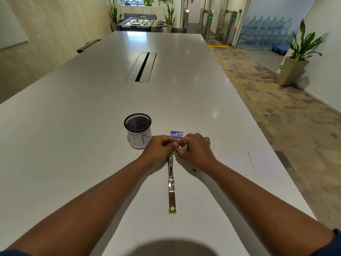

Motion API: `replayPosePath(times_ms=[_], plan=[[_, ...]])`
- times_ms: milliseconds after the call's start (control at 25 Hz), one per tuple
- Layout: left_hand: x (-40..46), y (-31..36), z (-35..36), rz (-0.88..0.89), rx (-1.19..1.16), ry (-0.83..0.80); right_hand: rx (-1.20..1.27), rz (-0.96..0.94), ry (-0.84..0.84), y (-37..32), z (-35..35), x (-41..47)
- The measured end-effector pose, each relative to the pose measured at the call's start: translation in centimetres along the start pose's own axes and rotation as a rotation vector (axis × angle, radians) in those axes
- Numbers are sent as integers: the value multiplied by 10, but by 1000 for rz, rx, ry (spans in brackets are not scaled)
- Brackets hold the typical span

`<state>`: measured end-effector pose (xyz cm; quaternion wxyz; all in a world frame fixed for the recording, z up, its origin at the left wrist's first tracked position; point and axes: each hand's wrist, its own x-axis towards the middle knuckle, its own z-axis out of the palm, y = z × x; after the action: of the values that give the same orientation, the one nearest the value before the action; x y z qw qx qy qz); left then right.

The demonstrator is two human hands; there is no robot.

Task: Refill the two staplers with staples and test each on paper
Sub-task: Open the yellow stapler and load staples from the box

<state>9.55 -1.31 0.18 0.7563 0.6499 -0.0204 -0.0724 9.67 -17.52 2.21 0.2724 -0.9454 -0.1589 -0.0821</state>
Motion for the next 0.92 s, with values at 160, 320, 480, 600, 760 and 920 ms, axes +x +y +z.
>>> replayPosePath(times_ms=[160, 320, 480, 600, 760, 920], plan=[[-18, 6, -11, 11, 170, 6, 155, -29, -34, -9, -3, -22], [-32, 9, -18, 30, 380, 42, 200, 49, -30, -23, 5, -54], [-34, 13, -26, 58, 713, -15, 72, 138, -60, -26, 19, -75], [-35, 19, -26, 93, 867, -77, -7, 136, -38, -24, 29, -83], [-37, 27, -24, 121, 960, -131, -24, 127, 28, -23, 36, -87], [-37, 33, -20, 146, 973, -154, -23, 111, 45, -21, 40, -87]])
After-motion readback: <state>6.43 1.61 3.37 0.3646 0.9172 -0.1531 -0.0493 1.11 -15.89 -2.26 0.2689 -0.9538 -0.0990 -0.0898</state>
